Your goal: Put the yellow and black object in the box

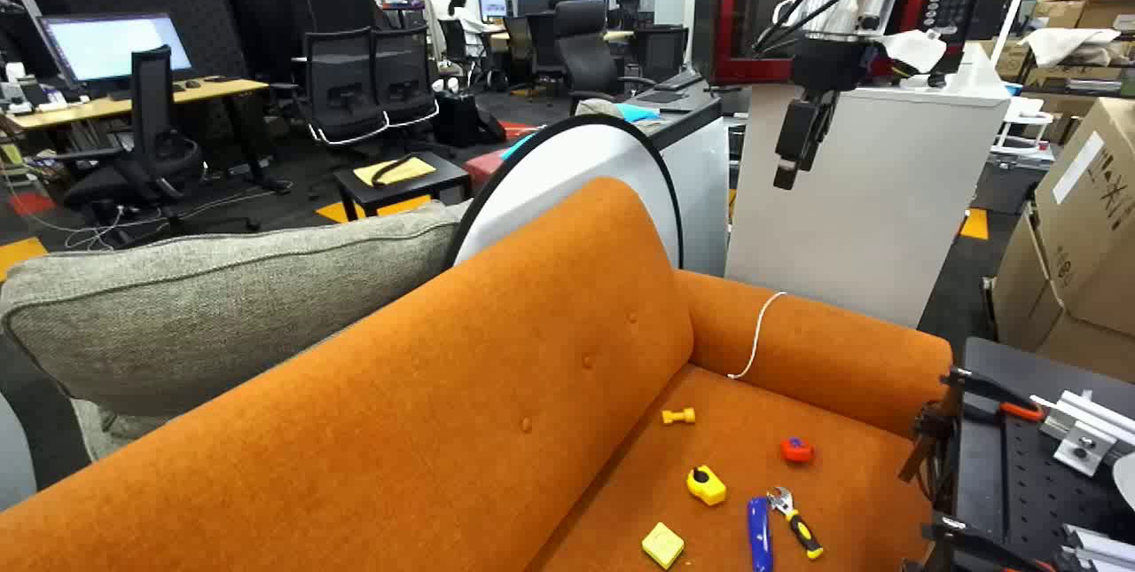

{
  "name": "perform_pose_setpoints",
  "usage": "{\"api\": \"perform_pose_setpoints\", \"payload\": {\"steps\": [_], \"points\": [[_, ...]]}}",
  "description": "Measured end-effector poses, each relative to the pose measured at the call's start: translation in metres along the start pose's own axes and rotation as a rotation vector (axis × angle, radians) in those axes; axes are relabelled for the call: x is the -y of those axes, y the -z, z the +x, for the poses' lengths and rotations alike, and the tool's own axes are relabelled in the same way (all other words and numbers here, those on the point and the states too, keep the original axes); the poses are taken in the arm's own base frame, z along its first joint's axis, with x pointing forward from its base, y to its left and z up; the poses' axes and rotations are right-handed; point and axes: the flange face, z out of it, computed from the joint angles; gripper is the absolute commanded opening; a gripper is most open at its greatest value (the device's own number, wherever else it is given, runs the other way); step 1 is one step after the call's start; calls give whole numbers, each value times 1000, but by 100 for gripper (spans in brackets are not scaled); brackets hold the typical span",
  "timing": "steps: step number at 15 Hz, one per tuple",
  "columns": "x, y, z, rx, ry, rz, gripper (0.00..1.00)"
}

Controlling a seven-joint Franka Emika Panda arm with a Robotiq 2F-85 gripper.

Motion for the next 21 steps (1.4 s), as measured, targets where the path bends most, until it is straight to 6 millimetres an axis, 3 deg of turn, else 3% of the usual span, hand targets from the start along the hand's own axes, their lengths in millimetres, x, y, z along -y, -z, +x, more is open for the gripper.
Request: {"api": "perform_pose_setpoints", "payload": {"steps": [5, 15, 21], "points": [[0, -10, -2, 29, -4, 5, 100], [25, -131, 10, 202, -2, 64, 100], [24, -128, 17, 192, -3, 62, 100]]}}
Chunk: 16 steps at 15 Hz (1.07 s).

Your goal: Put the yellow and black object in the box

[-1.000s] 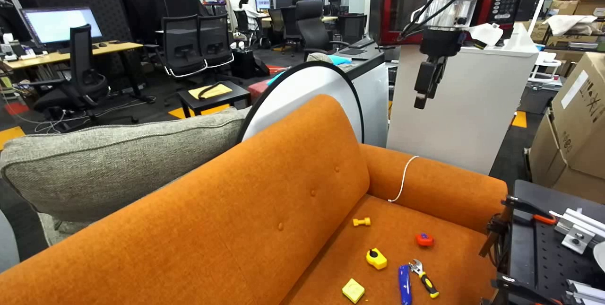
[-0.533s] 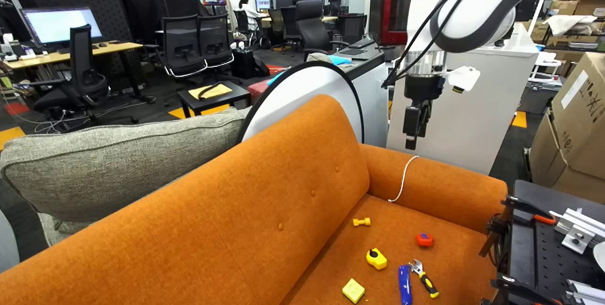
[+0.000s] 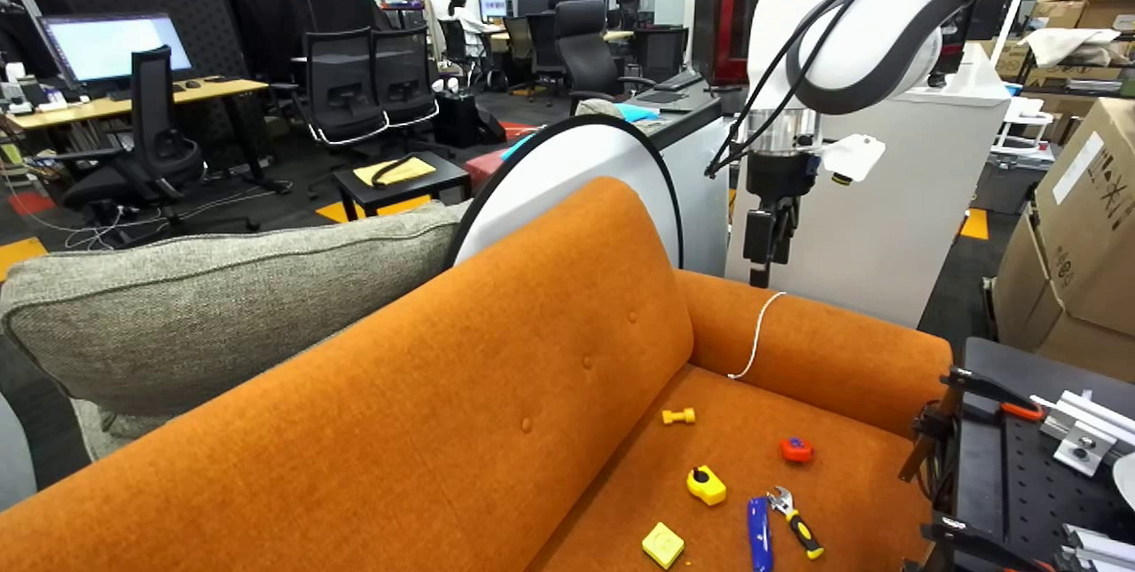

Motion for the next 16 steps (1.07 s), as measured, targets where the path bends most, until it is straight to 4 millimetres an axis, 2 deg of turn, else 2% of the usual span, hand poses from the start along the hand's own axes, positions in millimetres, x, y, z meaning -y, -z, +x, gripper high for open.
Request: {"api": "perform_pose_setpoints", "payload": {"steps": [5, 7, 10, 16], "points": [[-1, -1, 0, 3, -1, -1, 100], [-5, -13, 0, 27, -4, 7, 100], [-10, -48, 11, 44, 25, 14, 100], [-14, -134, 60, 75, 63, 71, 100]]}}
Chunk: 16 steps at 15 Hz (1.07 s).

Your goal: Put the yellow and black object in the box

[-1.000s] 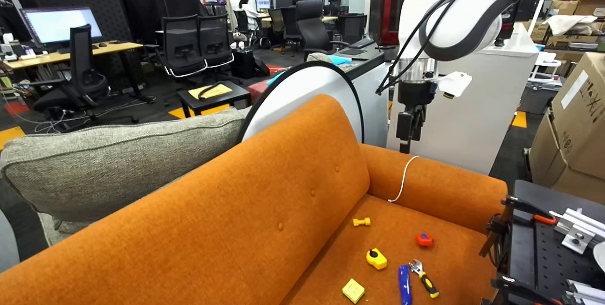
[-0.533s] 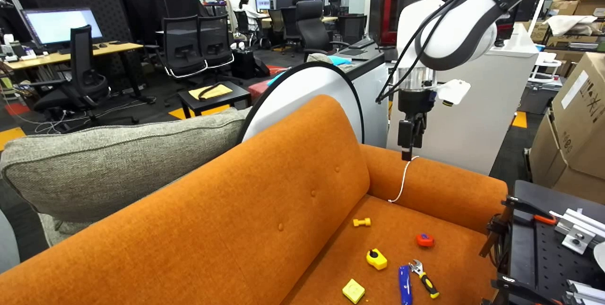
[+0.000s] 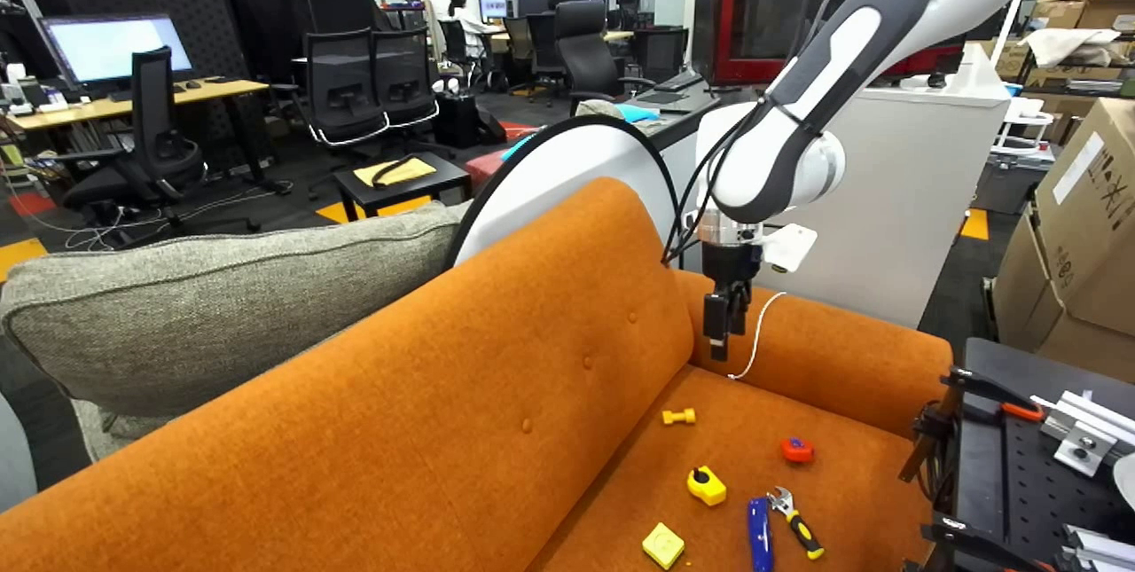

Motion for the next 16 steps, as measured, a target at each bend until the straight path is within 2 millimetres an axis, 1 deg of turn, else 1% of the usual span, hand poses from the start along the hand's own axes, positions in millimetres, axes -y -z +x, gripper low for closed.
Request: {"api": "perform_pose_setpoints", "payload": {"steps": [2, 3, 7, 11, 13, 16], "points": [[-4, -17, 17, 20, 3, 10, 100], [-5, -20, 21, 23, 2, 14, 100], [-5, -16, 24, 22, 2, 17, 100], [-5, -18, 23, 26, 1, 21, 100], [-11, -31, 24, 42, -12, 30, 100], [-34, -67, 37, 67, -39, 45, 100]]}}
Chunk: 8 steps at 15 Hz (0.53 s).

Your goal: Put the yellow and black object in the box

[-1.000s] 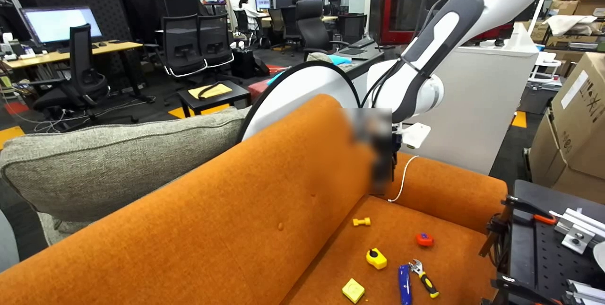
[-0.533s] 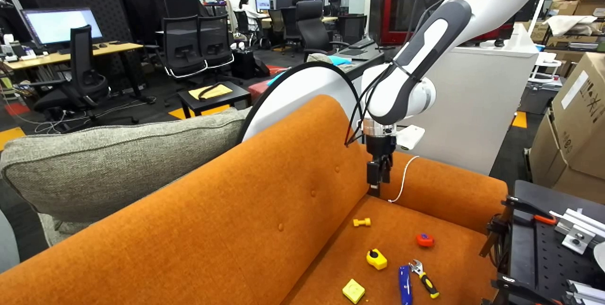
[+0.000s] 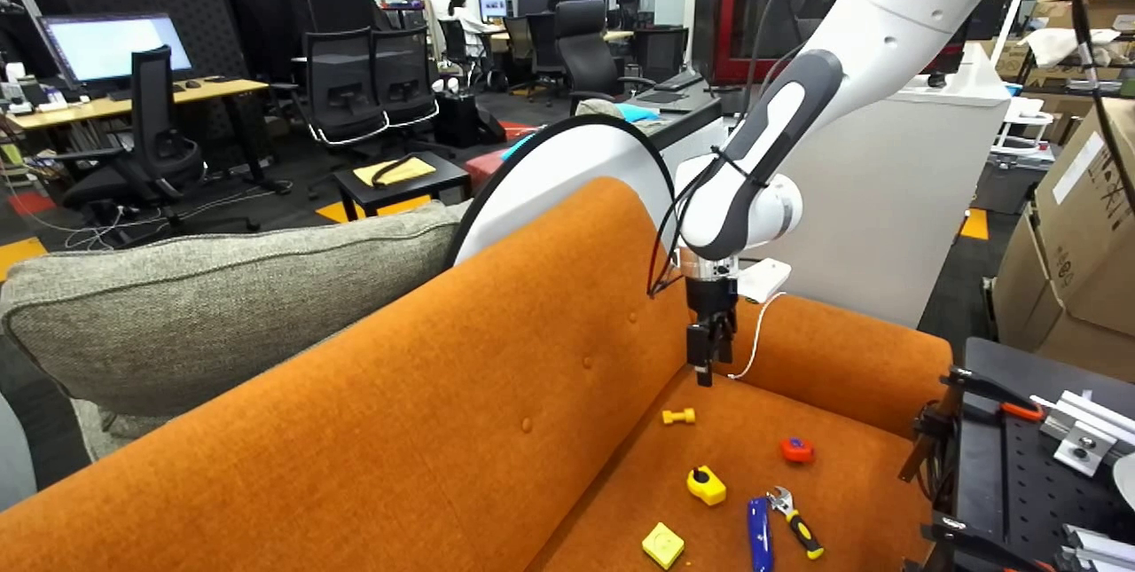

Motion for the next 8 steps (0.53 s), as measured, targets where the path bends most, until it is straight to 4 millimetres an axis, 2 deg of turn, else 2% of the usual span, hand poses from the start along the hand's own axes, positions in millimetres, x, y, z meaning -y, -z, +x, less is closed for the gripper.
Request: {"api": "perform_pose_setpoints", "payload": {"steps": [5, 8], "points": [[-26, -62, 40, 18, -13, 52, 100], [-31, -94, 52, 51, -9, 73, 100]]}}
